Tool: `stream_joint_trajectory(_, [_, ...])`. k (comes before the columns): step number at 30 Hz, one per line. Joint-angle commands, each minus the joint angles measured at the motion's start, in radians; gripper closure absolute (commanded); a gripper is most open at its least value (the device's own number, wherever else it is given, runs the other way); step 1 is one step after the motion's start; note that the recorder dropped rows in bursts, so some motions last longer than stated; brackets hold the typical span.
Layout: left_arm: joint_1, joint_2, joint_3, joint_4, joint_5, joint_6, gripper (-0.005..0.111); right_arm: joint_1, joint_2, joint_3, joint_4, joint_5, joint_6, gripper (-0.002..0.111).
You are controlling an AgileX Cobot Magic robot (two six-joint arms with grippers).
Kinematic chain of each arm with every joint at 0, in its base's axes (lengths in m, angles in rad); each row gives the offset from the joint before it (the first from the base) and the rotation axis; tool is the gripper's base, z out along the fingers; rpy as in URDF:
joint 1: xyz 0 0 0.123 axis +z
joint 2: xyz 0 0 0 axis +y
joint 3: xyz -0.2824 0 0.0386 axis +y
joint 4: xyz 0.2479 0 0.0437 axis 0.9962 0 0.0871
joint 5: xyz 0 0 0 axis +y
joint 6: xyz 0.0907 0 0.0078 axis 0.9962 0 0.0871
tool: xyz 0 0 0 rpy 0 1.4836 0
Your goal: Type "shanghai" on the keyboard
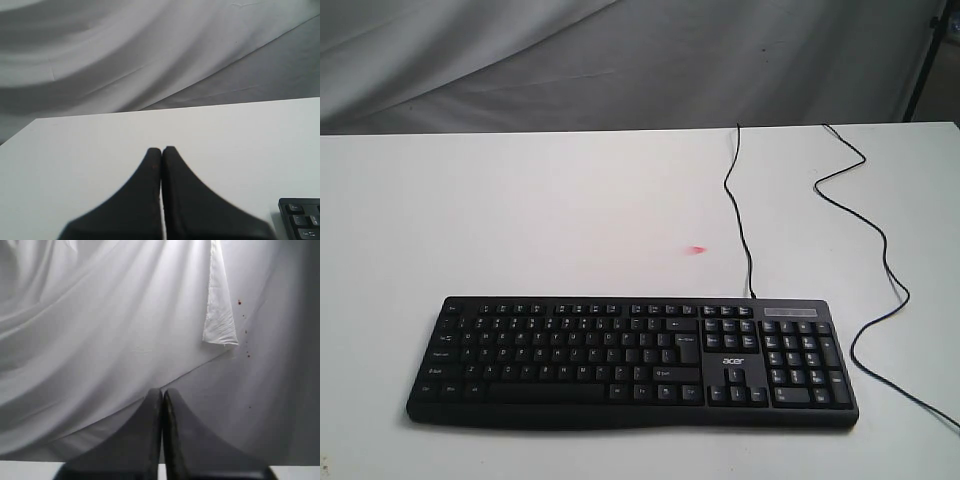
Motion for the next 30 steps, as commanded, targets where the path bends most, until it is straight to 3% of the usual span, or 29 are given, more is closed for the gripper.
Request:
stream_joint_trajectory(1, [-0.004, 0.003, 0.005, -0.001, -0.006, -0.003, 0.106, -0.001, 0.095, -0.135, -0.019, 0.131, -0.045, 0.108])
stream_joint_trajectory(8, [-0.004, 0.003, 0.005, -0.001, -0.006, -0.003, 0.106, -0.001, 0.241, -0.313, 0.073, 0.280, -0.234, 0.108])
stream_joint_trajectory(18, [-0.004, 0.003, 0.005, -0.001, -0.006, -0.003, 0.106, -0.001, 0.433, -0.604, 0.646, 0.669, -0.924, 0.108])
stream_joint_trajectory(24, [-0.004, 0.003, 0.005, -0.001, -0.006, -0.003, 0.106, -0.001, 0.565, -0.759, 0.776, 0.936, -1.114, 0.108])
stream_joint_trajectory(30, [-0.004, 0.003, 0.005, -0.001, -0.006, -0.003, 0.106, -0.001, 0.680, -0.833, 0.804, 1.047, -1.271, 0.108])
